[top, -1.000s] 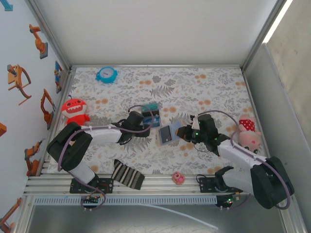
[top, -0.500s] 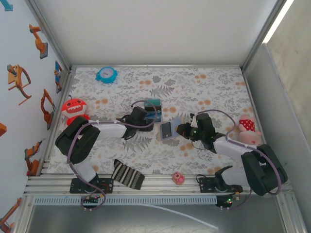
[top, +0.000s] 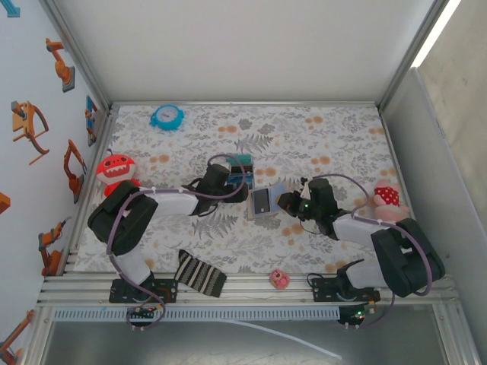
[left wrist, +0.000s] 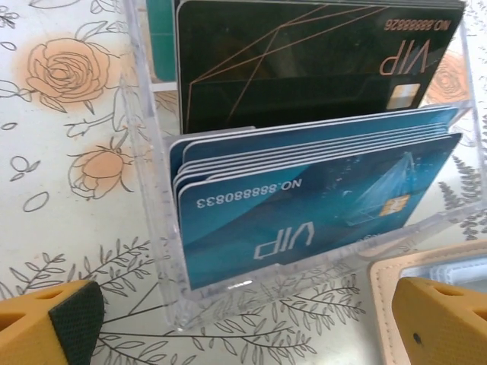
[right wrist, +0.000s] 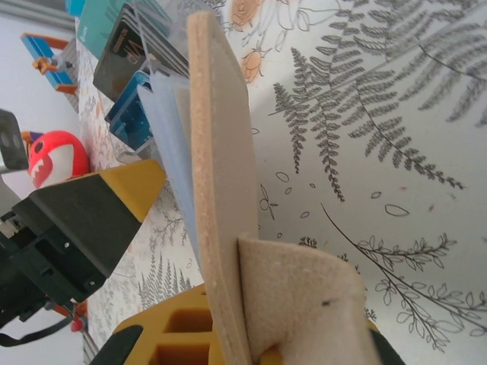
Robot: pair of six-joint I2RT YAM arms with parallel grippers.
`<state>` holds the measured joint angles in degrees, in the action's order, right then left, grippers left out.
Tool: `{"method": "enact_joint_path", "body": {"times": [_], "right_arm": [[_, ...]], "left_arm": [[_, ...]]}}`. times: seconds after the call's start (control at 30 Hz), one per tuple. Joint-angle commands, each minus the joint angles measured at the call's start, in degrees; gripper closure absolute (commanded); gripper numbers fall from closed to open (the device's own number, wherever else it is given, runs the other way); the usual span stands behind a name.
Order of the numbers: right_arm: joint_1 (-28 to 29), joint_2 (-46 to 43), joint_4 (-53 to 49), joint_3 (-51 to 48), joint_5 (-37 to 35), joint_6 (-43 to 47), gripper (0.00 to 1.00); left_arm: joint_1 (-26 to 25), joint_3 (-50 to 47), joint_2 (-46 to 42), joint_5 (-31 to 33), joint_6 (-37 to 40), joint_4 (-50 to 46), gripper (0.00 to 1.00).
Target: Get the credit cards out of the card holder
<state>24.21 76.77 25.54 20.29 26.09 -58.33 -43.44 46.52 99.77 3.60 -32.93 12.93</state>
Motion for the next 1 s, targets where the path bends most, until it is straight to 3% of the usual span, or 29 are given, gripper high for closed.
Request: {"method": "enact_joint_path", "body": {"times": [0.0,0.33,0.5,0.7,0.73,0.83,0.97], "right_arm": [[1.2,-1.2,4.6,-1.6,0.0,-4.6,1.00],[9.5,-3.2,1.9,-1.1,-4.4,-8.5,1.00],[11.9,1.6,2.5,0.4,-4.2,-9.0,1.00],[12.1,7.4,2.7,2.0,-2.8,-9.2,1.00],[12.1,7.7,2.4,2.0,-2.9,-9.2,0.98],[12.1,6.4,-1.1,2.4,-4.0,-8.2,0.82],[12.0,-0.3,-20.5,6.3,-9.7,-1.8,0.58]], "left_arm": [[-0.4,-2.8,-3.3,-4.6,-3.3,-0.2,0.02],[-0.3,-7.9,-19.8,3.2,-3.3,-10.9,0.03],[-0.6,-9.1,-25.4,8.0,-1.2,-15.3,0.03],[-1.1,-11.9,-27.7,8.3,0.4,-13.6,0.03],[-1.3,-12.4,-27.9,8.3,0.9,-13.1,0.03],[-2.7,-13.3,-28.7,9.7,2.4,-12.4,0.03],[-4.4,-13.8,-29.3,12.1,4.1,-12.7,0.03]]}}
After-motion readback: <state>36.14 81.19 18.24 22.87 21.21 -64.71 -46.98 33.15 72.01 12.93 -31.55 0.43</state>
